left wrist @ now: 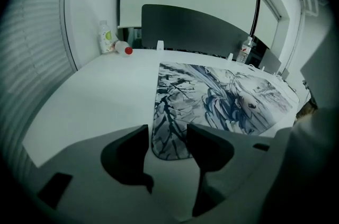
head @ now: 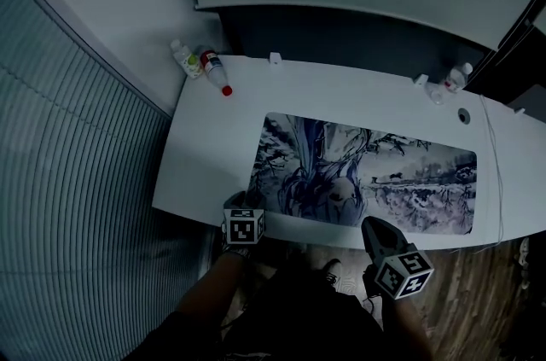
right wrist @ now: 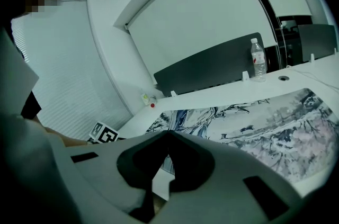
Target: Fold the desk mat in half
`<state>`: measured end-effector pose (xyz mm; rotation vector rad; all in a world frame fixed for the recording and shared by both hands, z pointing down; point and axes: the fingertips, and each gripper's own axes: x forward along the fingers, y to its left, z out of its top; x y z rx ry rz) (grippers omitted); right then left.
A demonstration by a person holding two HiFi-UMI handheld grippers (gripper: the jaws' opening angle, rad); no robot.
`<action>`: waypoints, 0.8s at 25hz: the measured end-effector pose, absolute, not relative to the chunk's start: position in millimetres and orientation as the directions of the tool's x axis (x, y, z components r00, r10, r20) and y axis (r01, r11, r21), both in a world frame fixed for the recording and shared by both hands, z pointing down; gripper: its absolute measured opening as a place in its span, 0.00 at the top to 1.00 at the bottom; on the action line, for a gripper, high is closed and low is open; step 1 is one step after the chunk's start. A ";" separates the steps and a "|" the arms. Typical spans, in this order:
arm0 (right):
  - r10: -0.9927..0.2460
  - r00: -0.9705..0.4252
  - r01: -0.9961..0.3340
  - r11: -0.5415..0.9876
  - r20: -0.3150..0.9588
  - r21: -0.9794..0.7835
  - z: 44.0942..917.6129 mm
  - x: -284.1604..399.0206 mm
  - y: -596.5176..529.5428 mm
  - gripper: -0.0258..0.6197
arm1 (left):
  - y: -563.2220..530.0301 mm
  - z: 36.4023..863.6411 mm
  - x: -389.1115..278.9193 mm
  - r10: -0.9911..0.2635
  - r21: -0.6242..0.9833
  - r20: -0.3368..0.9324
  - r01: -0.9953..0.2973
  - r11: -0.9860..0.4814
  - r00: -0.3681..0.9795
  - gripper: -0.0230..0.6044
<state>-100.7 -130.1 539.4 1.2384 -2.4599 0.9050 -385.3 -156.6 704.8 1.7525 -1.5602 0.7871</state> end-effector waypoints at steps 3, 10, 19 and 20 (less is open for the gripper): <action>-0.643 -0.610 -0.790 0.442 0.464 -0.425 541.3 -102.2 -134.6 0.92 | -157.4 703.6 -384.1 -0.612 0.077 0.783 -0.994 -0.081 0.111 0.62; -0.650 -0.612 -0.787 0.444 0.450 -0.428 538.6 -107.7 -144.5 0.92 | -156.7 701.2 -376.6 -0.594 0.093 0.792 -0.989 -0.115 0.144 0.71; -0.670 -0.592 -0.800 0.420 0.448 -0.428 535.4 -100.8 -148.0 0.92 | -156.5 693.4 -366.3 -0.584 0.147 0.788 -0.981 -0.128 0.195 0.87; -0.671 -0.591 -0.800 0.419 0.448 -0.429 535.3 -100.3 -147.8 0.92 | -156.6 691.5 -365.4 -0.585 0.157 0.785 -0.979 -0.128 0.203 0.88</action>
